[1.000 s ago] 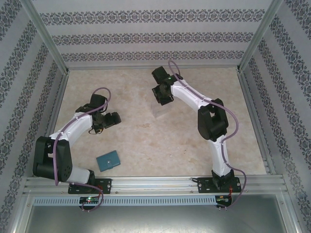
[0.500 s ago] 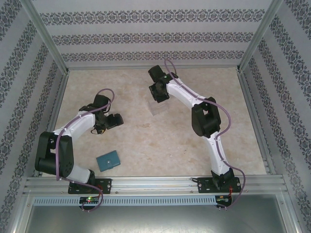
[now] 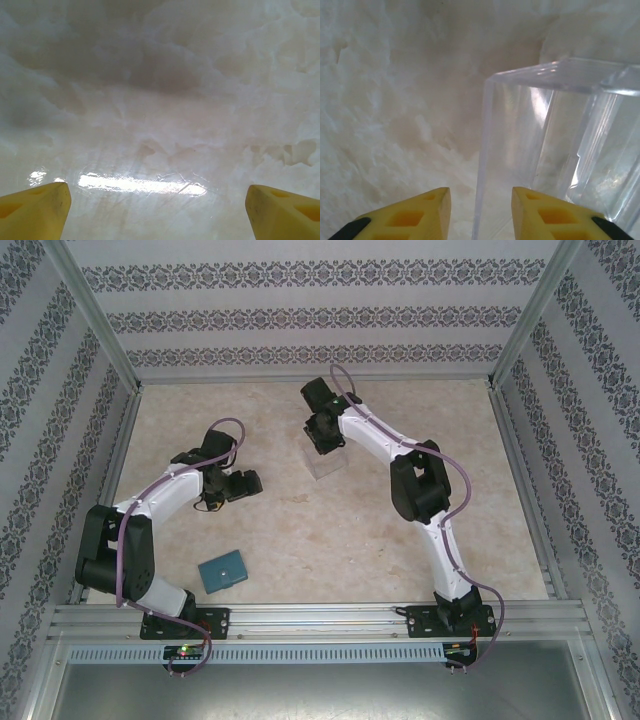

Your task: Take the credit cards out of the card holder

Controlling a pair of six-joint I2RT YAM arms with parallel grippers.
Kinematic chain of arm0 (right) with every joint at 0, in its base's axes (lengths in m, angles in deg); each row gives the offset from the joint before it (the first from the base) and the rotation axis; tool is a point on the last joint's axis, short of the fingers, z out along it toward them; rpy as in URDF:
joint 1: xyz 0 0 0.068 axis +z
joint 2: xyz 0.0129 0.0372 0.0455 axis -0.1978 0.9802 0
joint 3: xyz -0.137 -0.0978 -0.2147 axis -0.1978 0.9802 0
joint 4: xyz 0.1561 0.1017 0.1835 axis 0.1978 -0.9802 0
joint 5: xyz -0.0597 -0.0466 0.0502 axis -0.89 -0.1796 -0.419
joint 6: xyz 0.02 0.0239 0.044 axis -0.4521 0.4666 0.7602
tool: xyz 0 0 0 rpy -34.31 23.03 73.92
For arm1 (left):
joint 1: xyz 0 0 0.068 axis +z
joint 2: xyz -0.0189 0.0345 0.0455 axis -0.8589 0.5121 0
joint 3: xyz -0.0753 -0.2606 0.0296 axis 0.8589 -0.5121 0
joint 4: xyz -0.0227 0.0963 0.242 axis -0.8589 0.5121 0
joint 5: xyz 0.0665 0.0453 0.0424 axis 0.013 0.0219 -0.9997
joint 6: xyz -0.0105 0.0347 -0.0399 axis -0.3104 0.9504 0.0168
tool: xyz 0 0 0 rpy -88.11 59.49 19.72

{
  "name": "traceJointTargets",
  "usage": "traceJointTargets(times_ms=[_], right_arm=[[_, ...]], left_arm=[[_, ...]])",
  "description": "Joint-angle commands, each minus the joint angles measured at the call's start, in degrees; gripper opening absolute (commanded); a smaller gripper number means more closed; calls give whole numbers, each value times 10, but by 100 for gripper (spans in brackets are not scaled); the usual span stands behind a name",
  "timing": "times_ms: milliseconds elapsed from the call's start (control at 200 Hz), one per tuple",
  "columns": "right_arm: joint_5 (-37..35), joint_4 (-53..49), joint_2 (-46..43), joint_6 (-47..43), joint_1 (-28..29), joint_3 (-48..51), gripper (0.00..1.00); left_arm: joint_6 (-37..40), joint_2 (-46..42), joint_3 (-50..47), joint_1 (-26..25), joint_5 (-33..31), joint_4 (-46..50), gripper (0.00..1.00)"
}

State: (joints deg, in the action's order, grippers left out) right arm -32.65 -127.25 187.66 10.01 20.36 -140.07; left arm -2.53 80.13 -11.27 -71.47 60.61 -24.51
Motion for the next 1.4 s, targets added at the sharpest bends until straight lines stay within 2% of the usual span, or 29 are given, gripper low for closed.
traceJointTargets(times_ms=[0,155,285,340,495,590,699,824,1154,1399], right_arm=[[-24,0,-49,-102,6,0,38],[-6,25,-88,-284,-6,28,38],[85,59,-113,-425,-40,74,36],[143,85,-125,-457,-63,111,35],[191,101,-140,-514,-123,175,27],[217,105,-134,-537,-158,197,20],[240,108,-116,-559,-184,209,12],[282,119,-86,-572,-196,210,9],[334,110,-31,-597,-190,205,8],[364,120,-39,-605,-182,236,8]], left_arm=[[7,2,17,-8,-11,18,91],[-3,5,25,-26,-2,10,87],[-25,35,31,-45,48,-29,78],[-39,55,35,-50,68,-46,71],[-75,109,52,-68,112,-107,57],[-103,139,55,-73,144,-159,48],[-116,174,77,-77,150,-175,36],[-127,204,108,-77,154,-180,27],[-127,277,188,-77,176,-156,18],[-122,317,224,-77,200,-149,16]])
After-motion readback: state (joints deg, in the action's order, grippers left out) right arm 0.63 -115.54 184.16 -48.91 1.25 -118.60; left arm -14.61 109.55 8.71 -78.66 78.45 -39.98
